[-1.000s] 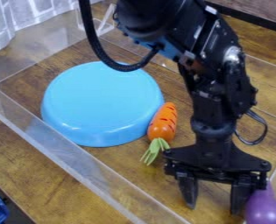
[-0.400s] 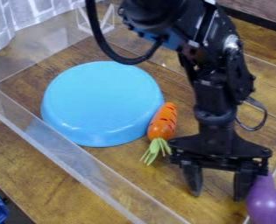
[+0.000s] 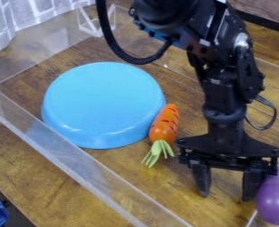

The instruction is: Remove the purple eggplant from the blue tray and put it on the table

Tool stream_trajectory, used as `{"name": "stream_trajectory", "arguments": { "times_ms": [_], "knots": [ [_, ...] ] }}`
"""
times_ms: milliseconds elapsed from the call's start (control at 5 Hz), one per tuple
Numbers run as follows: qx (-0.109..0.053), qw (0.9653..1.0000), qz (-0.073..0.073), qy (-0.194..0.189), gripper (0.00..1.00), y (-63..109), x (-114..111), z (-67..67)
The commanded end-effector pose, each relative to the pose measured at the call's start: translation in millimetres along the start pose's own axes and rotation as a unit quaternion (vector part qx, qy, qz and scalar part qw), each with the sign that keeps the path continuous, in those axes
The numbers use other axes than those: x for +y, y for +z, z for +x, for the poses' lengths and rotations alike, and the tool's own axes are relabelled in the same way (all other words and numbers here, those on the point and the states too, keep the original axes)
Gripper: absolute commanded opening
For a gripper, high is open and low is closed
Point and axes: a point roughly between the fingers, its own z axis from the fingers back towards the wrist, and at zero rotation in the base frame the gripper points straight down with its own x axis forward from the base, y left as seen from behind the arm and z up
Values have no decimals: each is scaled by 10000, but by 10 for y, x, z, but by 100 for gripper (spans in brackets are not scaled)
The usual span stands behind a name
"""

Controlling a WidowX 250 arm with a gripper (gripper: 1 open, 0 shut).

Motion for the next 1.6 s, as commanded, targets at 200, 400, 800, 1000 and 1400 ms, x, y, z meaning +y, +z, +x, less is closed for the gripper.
{"name": "stream_trajectory", "arguments": {
  "times_ms": [200, 400, 800, 1000, 1400],
  "knots": [
    [-229, 9995, -34, 204, 100, -7, -21, 50],
    [-293, 9987, 8, 417, 100, -30, 42, 59],
    [-254, 9993, 80, 275, 100, 148, 123, -34],
    [-193, 9997, 112, 71, 100, 201, 75, -7],
    [-50, 9993, 156, -346, 100, 311, -53, 43]
  ]
}}
